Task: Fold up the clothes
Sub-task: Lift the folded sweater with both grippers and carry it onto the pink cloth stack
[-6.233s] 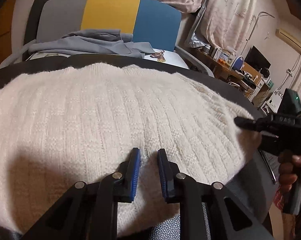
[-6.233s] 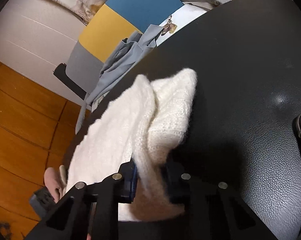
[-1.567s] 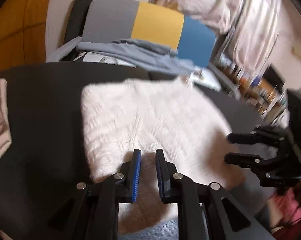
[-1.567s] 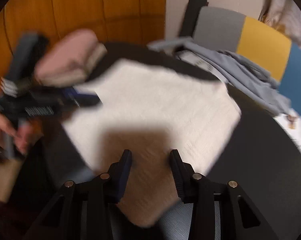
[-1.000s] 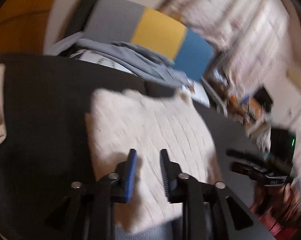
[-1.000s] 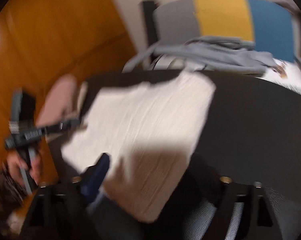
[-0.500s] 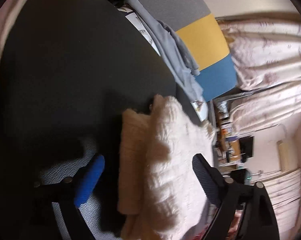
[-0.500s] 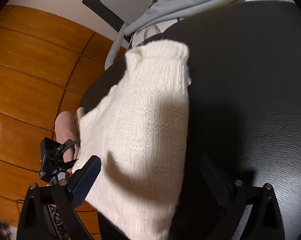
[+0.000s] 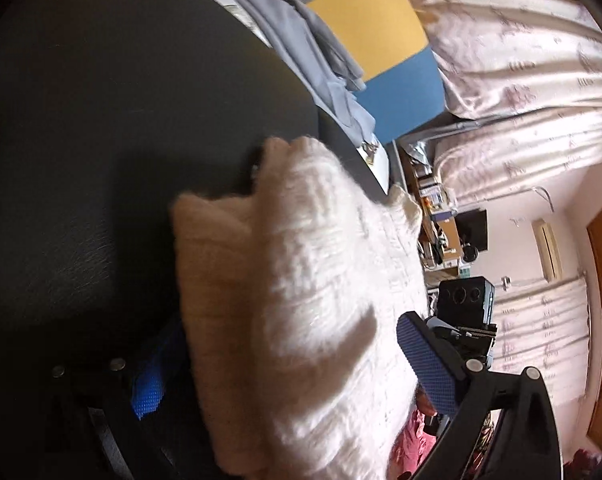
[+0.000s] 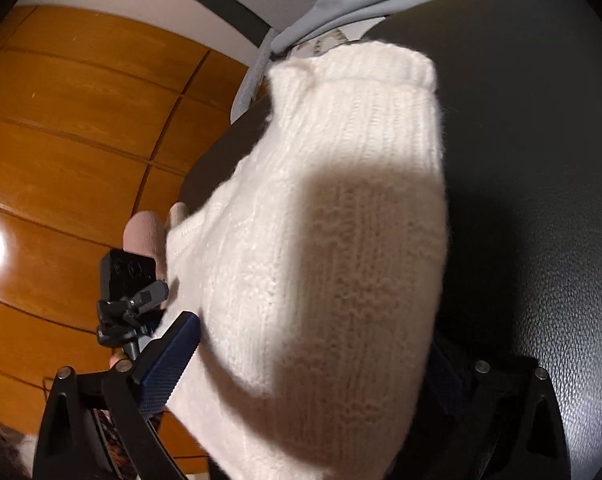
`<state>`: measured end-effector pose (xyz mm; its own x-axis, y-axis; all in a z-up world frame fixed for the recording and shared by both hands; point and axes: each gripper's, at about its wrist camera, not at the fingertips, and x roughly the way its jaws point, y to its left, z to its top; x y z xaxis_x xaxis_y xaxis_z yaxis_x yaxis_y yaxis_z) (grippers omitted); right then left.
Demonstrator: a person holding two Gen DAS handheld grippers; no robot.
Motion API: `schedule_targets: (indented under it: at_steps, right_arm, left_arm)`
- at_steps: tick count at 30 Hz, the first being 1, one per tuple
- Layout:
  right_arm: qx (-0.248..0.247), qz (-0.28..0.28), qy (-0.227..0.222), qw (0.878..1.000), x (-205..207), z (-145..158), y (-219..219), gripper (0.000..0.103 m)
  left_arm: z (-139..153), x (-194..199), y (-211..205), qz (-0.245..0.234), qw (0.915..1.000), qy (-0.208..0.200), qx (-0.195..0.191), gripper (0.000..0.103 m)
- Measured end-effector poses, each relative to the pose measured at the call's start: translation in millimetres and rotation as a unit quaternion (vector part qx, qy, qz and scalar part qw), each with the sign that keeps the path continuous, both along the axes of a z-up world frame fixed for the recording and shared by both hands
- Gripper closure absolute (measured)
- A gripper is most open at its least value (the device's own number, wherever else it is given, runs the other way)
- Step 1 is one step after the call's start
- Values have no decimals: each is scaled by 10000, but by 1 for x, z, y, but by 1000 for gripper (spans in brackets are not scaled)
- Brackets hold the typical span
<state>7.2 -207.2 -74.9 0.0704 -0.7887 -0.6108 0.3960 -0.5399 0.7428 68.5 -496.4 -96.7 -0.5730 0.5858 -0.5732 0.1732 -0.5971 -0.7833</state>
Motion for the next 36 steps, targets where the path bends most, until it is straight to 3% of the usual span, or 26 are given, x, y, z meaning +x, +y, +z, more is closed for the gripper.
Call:
schedule_targets:
  at_steps: [5,6,7,8,13,20,25,30,36]
  right_arm:
    - [308,35,379,9988,12,5,-2,15]
    - [339,20,426,9985,14,5,-2,19]
    - [346,0,459,9983,15,5,-1,26]
    - [307,-16,463,9985,16,5,0,30]
    - [335,39,706,9969,20,20,-2,48]
    - [329,526,1526,9863,43,91,-25,54]
    - [73,1068,2113,9715,72,159,-66,54]
    - [-392,1753,2436,9531,99,219,-147,54]
    - [-800,2304,2266,9429,117,227,-280,54]
  left_arm:
    - [7,-9,16,-261,9988,4,-426,2]
    - [8,-10,17,-252,9985,-12,-479,12]
    - [8,-12,18,-241,9983,-30,-539,40]
    - [6,-13,21,-253,9981,-87,-557,49]
    - [17,-10,32,-25,9968,16,-795,66]
    - [74,25,47,-16,9913,636,-1149,69]
    - [131,83,11,540,9850,1213,-1106,69]
    - [194,152,-45,1252,9676,1591,-1507,69]
    - [244,230,-134,2265,9394,1597,-2017,69]
